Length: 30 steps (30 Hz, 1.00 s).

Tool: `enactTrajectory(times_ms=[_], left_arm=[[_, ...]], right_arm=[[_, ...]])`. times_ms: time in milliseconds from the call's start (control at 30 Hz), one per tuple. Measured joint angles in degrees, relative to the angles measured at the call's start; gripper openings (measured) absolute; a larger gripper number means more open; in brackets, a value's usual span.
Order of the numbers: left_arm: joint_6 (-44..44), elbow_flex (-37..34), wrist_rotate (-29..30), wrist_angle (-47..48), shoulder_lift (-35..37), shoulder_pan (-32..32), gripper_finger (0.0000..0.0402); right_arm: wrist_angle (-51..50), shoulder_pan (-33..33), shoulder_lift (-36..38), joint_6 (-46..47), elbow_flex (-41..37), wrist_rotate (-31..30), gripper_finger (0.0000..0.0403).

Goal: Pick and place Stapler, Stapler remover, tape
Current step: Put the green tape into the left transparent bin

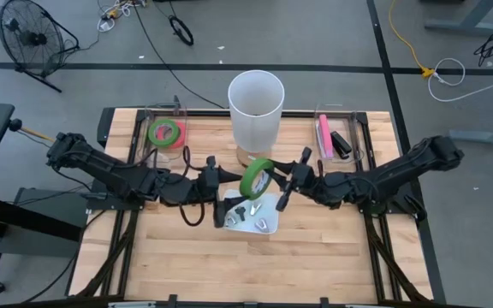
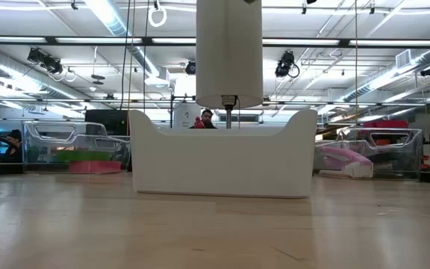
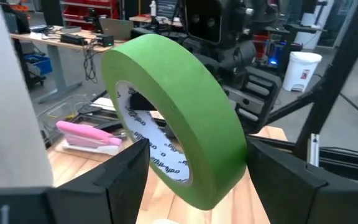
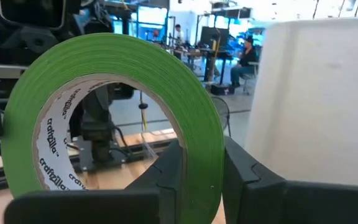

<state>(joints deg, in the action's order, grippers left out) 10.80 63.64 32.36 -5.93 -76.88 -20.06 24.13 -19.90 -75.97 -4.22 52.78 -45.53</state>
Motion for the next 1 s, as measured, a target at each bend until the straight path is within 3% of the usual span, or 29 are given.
enactTrajectory(times_ms=[400,500,633,733,1000], left_arm=[[-0.07,0.00,1.79,0.45,0.00,-0.07,0.0261],[0.25,0.00,2.52,1.38,0.00,-0.04,0.0219],[1.08,0.00,2.87,3.12,0.04,-0.08,0.0124],[0.93,0.00,2.90,4.14,0.07,-0.06,0.0120],[-0.33,0.00,3.64,6.40,0.04,-0.10,0.0118]], right_arm=[[3.53,0.66,-2.53,-0.79,0.01,2.03,0.0055],[3.50,0.85,-2.53,-1.02,-0.01,2.04,0.0055],[3.05,0.85,-2.53,-1.73,-0.03,1.61,0.0055],[2.99,0.85,-2.53,-2.19,-0.03,1.88,0.0056],[3.21,0.70,-2.42,-2.92,-0.05,2.53,0.0143]])
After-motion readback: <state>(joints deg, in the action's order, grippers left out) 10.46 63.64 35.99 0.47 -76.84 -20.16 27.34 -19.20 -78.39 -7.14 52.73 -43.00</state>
